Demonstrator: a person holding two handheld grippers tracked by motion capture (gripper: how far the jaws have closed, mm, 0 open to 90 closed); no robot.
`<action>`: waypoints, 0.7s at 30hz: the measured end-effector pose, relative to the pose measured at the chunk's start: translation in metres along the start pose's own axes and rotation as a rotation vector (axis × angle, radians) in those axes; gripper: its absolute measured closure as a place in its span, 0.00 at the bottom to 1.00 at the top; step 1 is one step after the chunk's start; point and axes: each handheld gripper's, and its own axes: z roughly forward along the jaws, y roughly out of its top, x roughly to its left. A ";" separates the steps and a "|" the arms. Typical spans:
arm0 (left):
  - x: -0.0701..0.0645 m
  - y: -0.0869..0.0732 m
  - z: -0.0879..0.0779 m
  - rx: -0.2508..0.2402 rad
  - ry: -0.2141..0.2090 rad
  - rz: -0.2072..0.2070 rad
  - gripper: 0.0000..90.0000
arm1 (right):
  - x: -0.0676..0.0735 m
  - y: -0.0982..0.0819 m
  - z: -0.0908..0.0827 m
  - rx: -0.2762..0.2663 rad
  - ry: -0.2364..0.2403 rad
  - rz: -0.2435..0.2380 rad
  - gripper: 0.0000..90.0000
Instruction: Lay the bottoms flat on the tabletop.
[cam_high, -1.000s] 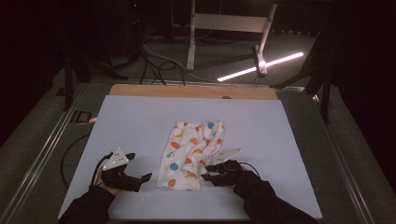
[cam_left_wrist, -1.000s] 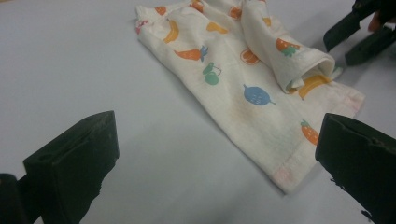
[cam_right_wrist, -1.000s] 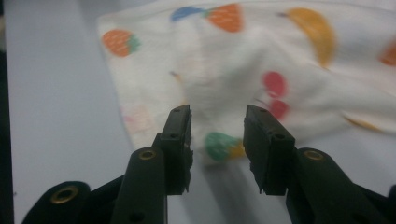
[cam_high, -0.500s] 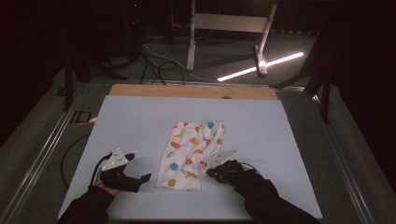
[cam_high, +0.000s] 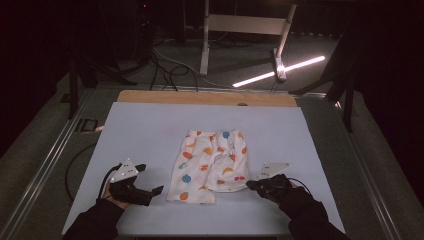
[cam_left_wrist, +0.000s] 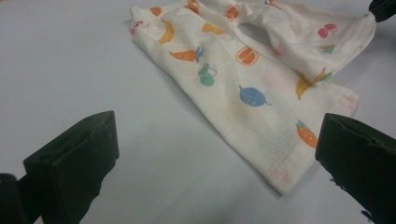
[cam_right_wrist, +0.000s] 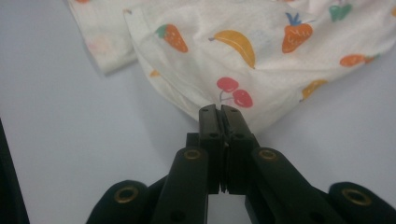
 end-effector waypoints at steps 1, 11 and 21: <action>0.000 0.000 0.000 0.000 0.000 0.000 0.00 | -0.001 -0.002 -0.002 0.001 -0.003 0.003 0.99; 0.002 -0.001 0.000 -0.001 -0.001 -0.006 0.00 | -0.013 -0.028 -0.005 0.042 0.014 0.059 0.98; 0.002 -0.001 0.000 0.004 0.005 0.000 0.00 | -0.024 -0.044 0.004 0.104 0.031 0.107 0.97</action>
